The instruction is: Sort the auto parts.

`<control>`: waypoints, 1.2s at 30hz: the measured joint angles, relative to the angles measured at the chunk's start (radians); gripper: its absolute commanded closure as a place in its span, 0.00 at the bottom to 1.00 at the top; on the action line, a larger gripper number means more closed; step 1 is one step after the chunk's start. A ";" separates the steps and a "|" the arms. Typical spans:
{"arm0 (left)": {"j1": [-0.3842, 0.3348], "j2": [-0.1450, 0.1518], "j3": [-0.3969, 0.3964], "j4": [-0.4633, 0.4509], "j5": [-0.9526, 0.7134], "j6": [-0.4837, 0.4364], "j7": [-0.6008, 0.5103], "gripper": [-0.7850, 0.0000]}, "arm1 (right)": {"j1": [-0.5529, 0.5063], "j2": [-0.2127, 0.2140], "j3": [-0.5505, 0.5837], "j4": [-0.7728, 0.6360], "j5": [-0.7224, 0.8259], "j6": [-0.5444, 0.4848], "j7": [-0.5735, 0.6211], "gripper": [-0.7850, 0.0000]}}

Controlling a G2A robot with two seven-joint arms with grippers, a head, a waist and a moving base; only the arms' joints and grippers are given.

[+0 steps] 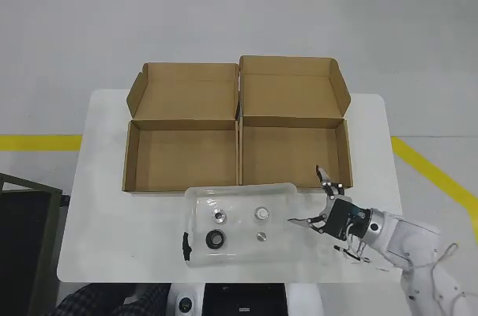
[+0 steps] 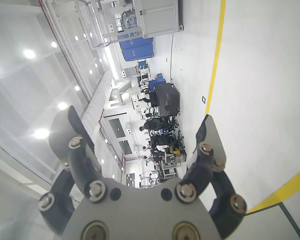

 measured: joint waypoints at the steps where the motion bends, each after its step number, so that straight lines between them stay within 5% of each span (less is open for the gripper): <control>1: 0.000 0.000 0.000 0.000 0.000 0.000 0.000 0.00 | 0.006 0.000 -0.015 -0.001 -0.004 -0.006 0.011 0.00; 19: 0.000 0.000 0.000 0.000 0.000 0.000 0.000 0.00 | 0.120 0.003 -0.243 0.023 -0.022 -0.083 0.237 0.00; 36: 0.000 0.000 0.000 0.000 0.000 0.000 0.000 0.00 | 0.170 0.008 -0.312 0.030 0.012 -0.042 0.400 0.04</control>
